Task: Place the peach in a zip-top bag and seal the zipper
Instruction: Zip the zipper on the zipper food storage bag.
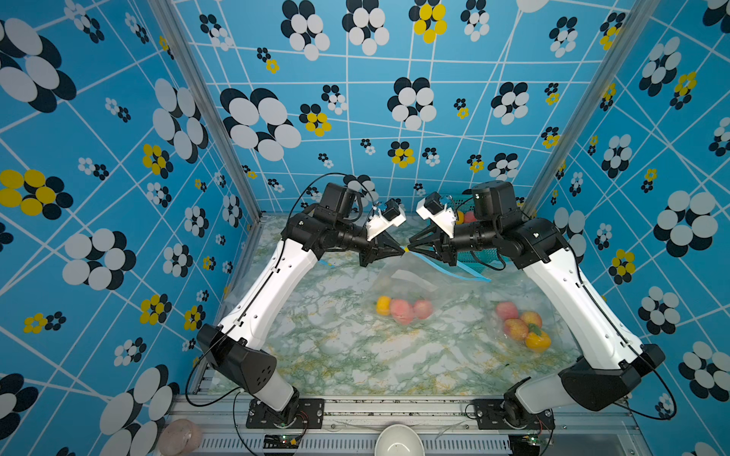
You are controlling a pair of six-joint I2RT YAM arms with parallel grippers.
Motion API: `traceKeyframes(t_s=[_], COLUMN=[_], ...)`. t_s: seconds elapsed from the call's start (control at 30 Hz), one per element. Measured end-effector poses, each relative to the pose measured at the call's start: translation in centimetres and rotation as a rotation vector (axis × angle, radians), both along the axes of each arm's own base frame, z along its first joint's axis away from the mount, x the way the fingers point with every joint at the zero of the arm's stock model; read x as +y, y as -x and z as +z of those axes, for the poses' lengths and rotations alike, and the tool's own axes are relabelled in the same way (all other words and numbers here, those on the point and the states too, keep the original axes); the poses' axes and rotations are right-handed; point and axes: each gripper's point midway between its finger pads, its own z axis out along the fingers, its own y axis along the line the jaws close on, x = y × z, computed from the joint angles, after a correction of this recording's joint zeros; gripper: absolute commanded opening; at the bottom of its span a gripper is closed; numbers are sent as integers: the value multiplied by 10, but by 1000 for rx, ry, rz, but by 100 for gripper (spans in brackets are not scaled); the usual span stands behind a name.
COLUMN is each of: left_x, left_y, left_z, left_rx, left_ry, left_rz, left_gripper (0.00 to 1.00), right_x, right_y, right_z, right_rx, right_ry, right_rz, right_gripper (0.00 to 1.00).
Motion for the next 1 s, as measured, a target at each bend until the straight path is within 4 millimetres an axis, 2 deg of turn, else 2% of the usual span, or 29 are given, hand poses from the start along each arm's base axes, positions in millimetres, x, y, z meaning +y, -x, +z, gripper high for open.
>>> traceKeyframes(t_s=[0.27,0.57,1.0], left_x=[1,1,3], left_y=[0,-2,-12], left_z=[-1,-3,-5], left_rx=[11,9,-14], left_ry=[-6,-14,-25], left_rz=[9,18,76], left_gripper=[0,0,0], right_x=[10,8,-4], right_y=[-9,-8,-13], right_z=[-22,-25,-31], right_rx=[43,37,75], right_ry=[36,46,59], right_rz=[48,53,25], right_gripper=[19,0,0])
